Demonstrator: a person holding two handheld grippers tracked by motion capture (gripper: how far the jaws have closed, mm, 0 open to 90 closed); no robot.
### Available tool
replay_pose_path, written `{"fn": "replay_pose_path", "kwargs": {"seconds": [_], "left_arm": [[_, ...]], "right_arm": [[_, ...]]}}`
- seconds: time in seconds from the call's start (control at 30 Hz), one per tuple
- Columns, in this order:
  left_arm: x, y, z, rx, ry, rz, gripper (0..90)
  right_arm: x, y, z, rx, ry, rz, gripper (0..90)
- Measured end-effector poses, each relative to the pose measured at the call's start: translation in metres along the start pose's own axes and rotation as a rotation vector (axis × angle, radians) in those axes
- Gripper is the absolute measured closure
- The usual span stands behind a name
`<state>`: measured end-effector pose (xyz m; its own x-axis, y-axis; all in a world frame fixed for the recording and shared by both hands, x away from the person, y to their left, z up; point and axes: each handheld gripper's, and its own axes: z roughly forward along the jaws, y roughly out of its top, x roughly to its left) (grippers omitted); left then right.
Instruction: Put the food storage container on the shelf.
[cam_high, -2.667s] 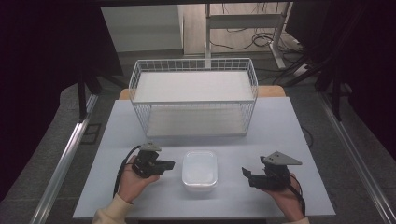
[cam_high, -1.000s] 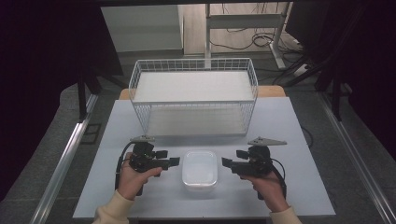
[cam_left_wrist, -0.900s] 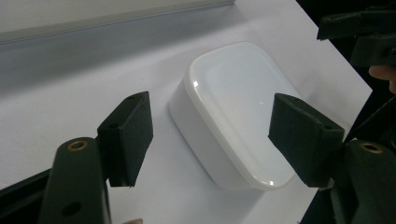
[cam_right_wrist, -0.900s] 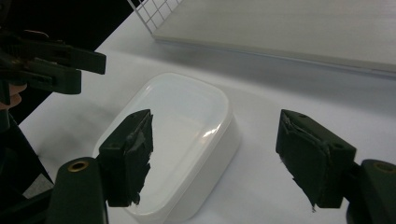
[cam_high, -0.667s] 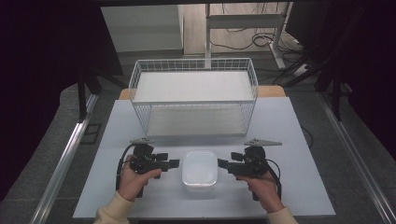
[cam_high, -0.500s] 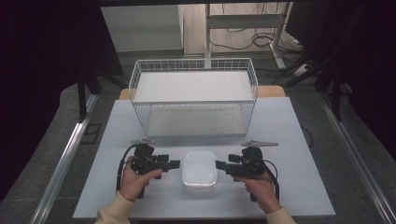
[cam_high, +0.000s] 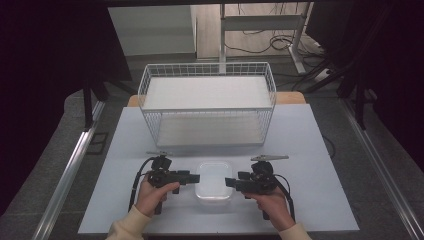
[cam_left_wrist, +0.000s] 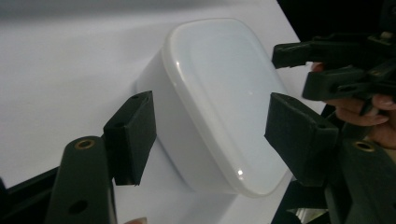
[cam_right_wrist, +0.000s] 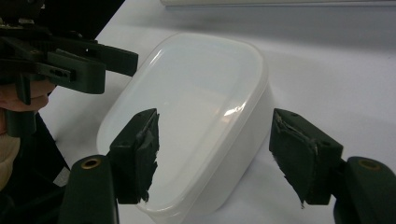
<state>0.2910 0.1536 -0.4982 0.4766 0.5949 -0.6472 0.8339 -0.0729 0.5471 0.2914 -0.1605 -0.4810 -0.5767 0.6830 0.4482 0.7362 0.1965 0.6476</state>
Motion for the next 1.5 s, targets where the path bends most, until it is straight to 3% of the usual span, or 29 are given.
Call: {"fn": "replay_pose_path", "kwargs": {"seconds": [0.47,0.8,0.93,1.1,1.17,1.27,1.33,1.5], "left_arm": [[0.0,-0.001,0.013,0.036,-0.035,-0.022,42.6],[0.001,-0.002,0.016,0.058,-0.014,-0.029,44.6],[0.001,-0.002,0.016,0.054,-0.002,-0.038,46.6],[-0.003,-0.003,0.01,0.032,0.029,-0.023,60.0],[-0.004,-0.004,0.01,0.034,0.032,-0.017,60.3],[-0.006,-0.005,0.007,0.031,0.034,-0.015,62.7],[-0.005,-0.007,0.005,0.017,0.013,-0.03,65.0],[-0.004,-0.008,0.005,0.007,-0.002,-0.033,65.7]], "right_arm": [[0.001,-0.004,0.008,0.027,0.022,0.029,40.5],[-0.002,-0.005,0.007,0.024,0.024,0.068,52.5],[-0.002,-0.005,0.006,0.025,0.019,0.066,55.6],[-0.003,-0.006,0.003,0.021,0.018,0.069,64.1],[-0.003,-0.006,0.003,0.019,0.021,0.073,65.1],[-0.005,-0.006,-0.002,0.0,0.042,0.102,74.6],[-0.006,-0.006,-0.006,-0.011,0.052,0.106,79.6],[-0.006,-0.006,-0.006,-0.008,0.055,0.112,74.8]]}}
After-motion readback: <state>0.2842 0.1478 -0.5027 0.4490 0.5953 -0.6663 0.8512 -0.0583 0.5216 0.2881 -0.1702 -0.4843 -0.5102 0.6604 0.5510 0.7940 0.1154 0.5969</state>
